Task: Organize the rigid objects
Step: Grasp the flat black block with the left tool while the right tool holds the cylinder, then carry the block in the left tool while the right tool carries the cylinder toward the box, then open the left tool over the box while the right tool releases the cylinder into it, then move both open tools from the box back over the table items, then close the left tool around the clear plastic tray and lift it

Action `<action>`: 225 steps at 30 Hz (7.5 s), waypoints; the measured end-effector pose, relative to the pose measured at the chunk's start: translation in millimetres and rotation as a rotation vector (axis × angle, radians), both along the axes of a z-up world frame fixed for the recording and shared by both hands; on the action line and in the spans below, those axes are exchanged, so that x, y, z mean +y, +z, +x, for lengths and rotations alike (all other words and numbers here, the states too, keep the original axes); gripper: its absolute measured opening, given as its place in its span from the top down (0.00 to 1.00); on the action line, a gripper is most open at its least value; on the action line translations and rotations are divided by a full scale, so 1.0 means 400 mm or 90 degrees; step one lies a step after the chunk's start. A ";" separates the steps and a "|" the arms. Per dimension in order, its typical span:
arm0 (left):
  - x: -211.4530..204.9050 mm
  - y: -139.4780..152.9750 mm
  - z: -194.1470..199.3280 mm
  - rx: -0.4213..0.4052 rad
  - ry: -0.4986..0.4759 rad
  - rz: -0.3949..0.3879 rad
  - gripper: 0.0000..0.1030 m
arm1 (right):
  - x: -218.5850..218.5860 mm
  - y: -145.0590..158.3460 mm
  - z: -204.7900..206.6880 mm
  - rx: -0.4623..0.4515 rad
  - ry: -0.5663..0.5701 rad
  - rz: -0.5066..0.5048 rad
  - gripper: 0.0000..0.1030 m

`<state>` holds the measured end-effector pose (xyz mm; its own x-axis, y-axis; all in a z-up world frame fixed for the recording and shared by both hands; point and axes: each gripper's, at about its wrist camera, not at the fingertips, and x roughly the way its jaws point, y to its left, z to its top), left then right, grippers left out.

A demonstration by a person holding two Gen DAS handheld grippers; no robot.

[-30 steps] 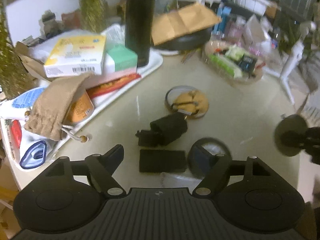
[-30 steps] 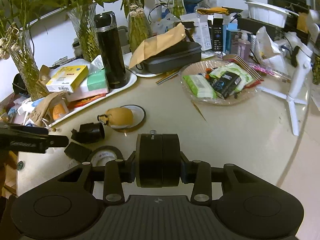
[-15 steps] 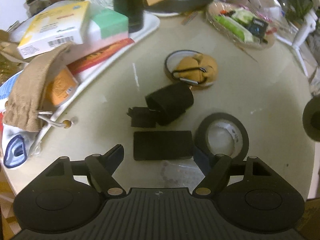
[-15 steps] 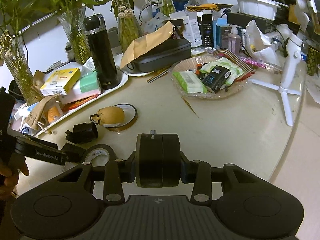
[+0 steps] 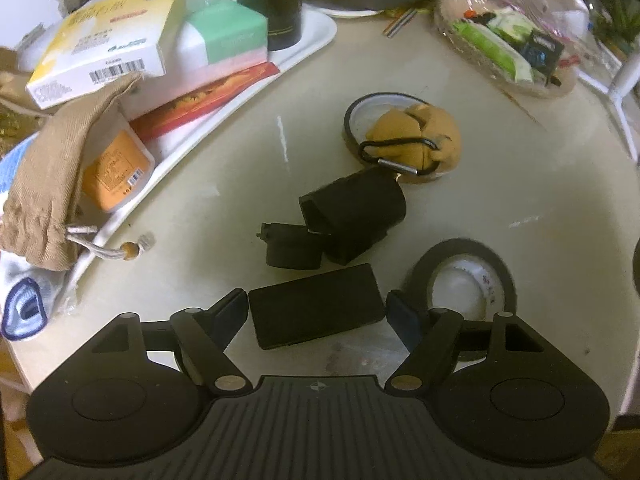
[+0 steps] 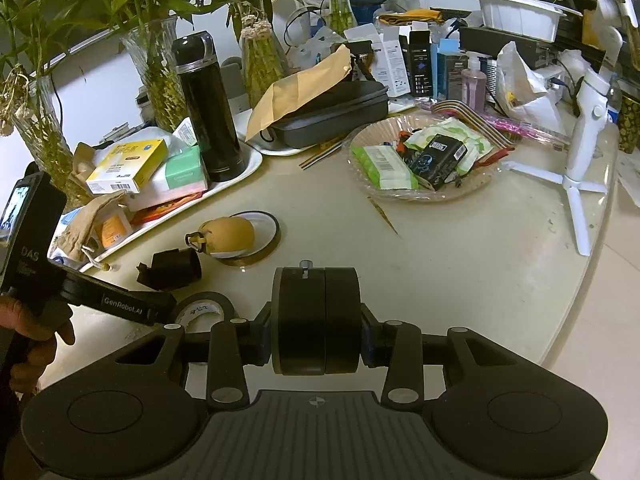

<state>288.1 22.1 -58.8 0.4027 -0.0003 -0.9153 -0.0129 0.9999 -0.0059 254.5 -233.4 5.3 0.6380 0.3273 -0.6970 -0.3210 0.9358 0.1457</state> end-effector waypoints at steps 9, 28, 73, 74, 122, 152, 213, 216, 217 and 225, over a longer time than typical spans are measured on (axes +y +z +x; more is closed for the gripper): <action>0.013 -0.002 0.007 0.008 0.057 -0.033 0.26 | -0.001 0.002 0.002 -0.002 0.001 0.001 0.58; -0.023 0.063 -0.057 -0.062 0.029 -0.027 0.34 | 0.004 0.008 -0.012 0.000 0.007 0.009 0.58; -0.085 0.167 -0.481 -0.129 -0.089 -0.059 0.34 | -0.003 0.111 -0.386 0.021 0.019 0.078 0.58; -0.083 0.158 -0.479 -0.123 -0.087 -0.054 0.34 | -0.003 0.113 -0.389 0.020 0.018 0.079 0.58; 0.132 0.229 -0.588 -0.389 0.060 -0.173 0.26 | 0.211 0.075 -0.403 -0.026 0.142 0.068 0.14; 0.103 0.241 -0.568 -0.375 0.063 -0.114 0.26 | 0.074 0.078 -0.369 -0.069 0.061 0.088 0.00; -0.050 0.038 -0.175 -0.041 -0.137 0.006 0.26 | -0.012 0.025 -0.144 -0.087 -0.023 0.030 0.00; -0.061 0.019 -0.155 -0.001 -0.146 0.015 0.26 | -0.011 0.025 -0.139 -0.089 -0.025 0.025 0.00; -0.065 0.016 -0.150 0.008 -0.148 0.015 0.26 | -0.011 0.025 -0.137 -0.089 -0.024 0.024 0.00; -0.059 0.013 -0.115 0.029 -0.119 0.010 0.26 | -0.011 0.027 -0.138 -0.093 -0.018 0.025 0.00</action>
<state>242.0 -1.7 -53.5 0.3555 -0.0573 -0.9329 0.1732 0.9849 0.0056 199.3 -238.0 15.9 0.7412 0.3326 -0.5831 -0.3151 0.9394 0.1353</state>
